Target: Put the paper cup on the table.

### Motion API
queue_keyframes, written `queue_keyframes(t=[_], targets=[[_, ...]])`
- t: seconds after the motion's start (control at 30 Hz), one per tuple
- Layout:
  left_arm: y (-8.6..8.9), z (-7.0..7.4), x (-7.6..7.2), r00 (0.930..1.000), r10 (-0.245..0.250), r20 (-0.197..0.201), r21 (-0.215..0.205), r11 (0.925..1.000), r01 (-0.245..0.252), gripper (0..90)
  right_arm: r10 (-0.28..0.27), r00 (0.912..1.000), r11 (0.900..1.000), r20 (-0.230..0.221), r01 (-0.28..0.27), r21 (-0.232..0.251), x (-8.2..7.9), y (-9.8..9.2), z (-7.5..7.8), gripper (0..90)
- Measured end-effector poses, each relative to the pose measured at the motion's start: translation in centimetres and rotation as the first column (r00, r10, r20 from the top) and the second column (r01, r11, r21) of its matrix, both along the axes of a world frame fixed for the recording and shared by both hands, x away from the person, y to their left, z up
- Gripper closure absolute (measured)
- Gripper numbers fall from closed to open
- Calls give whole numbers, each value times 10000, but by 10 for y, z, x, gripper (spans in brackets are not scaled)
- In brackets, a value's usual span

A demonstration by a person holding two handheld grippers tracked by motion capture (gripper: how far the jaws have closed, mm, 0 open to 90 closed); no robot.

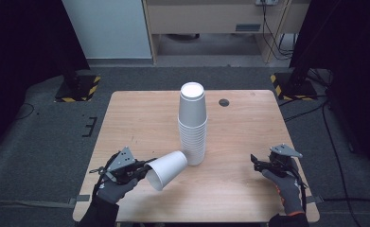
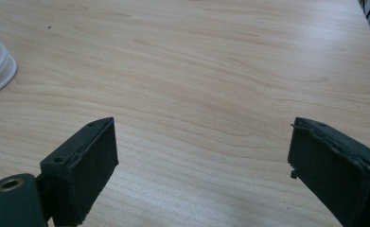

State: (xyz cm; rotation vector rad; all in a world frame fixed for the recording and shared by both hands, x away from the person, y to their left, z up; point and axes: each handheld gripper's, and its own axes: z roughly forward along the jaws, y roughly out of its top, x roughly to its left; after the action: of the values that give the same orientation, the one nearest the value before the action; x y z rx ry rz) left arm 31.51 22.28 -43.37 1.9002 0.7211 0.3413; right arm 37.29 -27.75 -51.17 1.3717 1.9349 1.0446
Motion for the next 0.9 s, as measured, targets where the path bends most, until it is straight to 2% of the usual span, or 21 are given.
queue_keyframes(t=[0.27, 0.3, 0.37, 0.5, 0.6, 0.63, 0.67, 0.77, 0.8, 0.83, 0.87, 0.9], targets=[[12, 0, 2, 9985, 279, -475, 285, 9992, -265, 871, 170, 9989, 9992, -442, -185, -342, 2, 1, -7, 86], [15, 0, 3, 9970, 358, -692, 538, 9980, -321, 871, 215, 9982, 9983, -556, -244, -531, 2, 2, -9, 86], [17, 1, 4, 9960, 419, -785, 641, 9973, -369, 871, 284, 9978, 9974, -594, -322, -649, 3, 3, -11, 84], [24, 3, 10, 9883, 726, -1343, 1360, 9892, -542, 871, 263, 9969, 9960, -747, -325, -832, 3, 4, -13, 81], [26, 4, 11, 9847, 812, -1544, 1588, 9857, -564, 871, 257, 9962, 9950, -836, -335, -937, 3, 4, -14, 77], [29, 4, 12, 9808, 914, -1720, 1833, 9813, -593, 871, 237, 9957, 9945, -898, -327, -995, 4, 3, -16, 75], [30, 4, 12, 9780, 982, -1840, 1892, 9799, -627, 871, 224, 9958, 9942, -885, -314, -1024, 4, 3, -16, 75], [35, 5, 14, 9723, 1161, -2027, 2265, 9716, -688, 870, 142, 9949, 9948, -995, -241, -989, 4, 3, -18, 76], [35, 5, 14, 9723, 1161, -2027, 2265, 9716, -688, 871, 127, 9944, 9947, -1048, -233, -1006, 5, 3, -19, 76], [38, 5, 15, 9659, 1292, -2243, 2432, 9672, -729, 871, 173, 9937, 9939, -1103, -291, -1063, 5, 2, -20, 75], [38, 5, 15, 9659, 1292, -2243, 2432, 9672, -729, 871, 123, 9935, 9941, -1131, -244, -1061, 5, 2, -21, 76], [40, 5, 15, 9626, 1388, -2325, 2537, 9642, -777, 871, 123, 9935, 9941, -1131, -244, -1061, 5, 2, -21, 76]])
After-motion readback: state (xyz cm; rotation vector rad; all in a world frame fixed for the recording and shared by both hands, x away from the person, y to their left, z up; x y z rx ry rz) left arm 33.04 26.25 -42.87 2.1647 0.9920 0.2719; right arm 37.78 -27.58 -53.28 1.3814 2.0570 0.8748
